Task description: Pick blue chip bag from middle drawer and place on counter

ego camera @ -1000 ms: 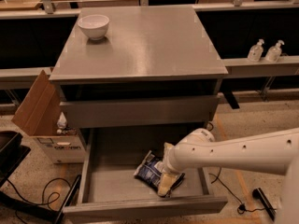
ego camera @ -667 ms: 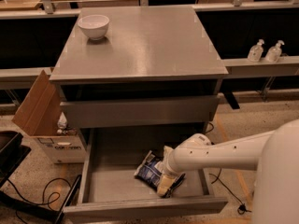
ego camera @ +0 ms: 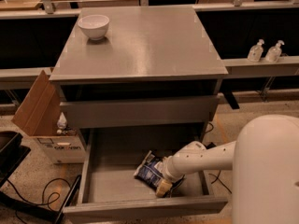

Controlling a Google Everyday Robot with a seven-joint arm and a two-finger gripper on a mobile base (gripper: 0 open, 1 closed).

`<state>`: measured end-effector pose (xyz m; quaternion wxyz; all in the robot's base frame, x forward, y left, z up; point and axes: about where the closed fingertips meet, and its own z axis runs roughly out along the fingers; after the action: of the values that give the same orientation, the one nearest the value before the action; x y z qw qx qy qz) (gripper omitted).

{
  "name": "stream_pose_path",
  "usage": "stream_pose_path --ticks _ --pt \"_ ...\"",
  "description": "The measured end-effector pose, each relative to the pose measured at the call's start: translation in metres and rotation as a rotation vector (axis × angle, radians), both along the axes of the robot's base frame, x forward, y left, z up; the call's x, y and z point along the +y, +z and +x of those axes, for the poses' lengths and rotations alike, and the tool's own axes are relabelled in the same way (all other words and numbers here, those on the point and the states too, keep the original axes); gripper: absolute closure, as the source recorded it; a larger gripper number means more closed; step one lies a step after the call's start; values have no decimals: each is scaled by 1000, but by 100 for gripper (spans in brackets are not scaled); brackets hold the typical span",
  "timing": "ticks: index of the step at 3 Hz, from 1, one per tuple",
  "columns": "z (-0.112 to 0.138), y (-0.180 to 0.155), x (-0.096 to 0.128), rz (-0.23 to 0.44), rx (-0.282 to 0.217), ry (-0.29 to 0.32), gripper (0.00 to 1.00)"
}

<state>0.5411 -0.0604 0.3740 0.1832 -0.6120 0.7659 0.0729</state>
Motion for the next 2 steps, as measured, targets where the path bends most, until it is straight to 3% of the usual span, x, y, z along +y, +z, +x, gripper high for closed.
stream_pose_path --ticks 1,2 --pt "-8 -21 4 31 40 -19 38" --pt "-8 -21 6 47 50 -29 61"
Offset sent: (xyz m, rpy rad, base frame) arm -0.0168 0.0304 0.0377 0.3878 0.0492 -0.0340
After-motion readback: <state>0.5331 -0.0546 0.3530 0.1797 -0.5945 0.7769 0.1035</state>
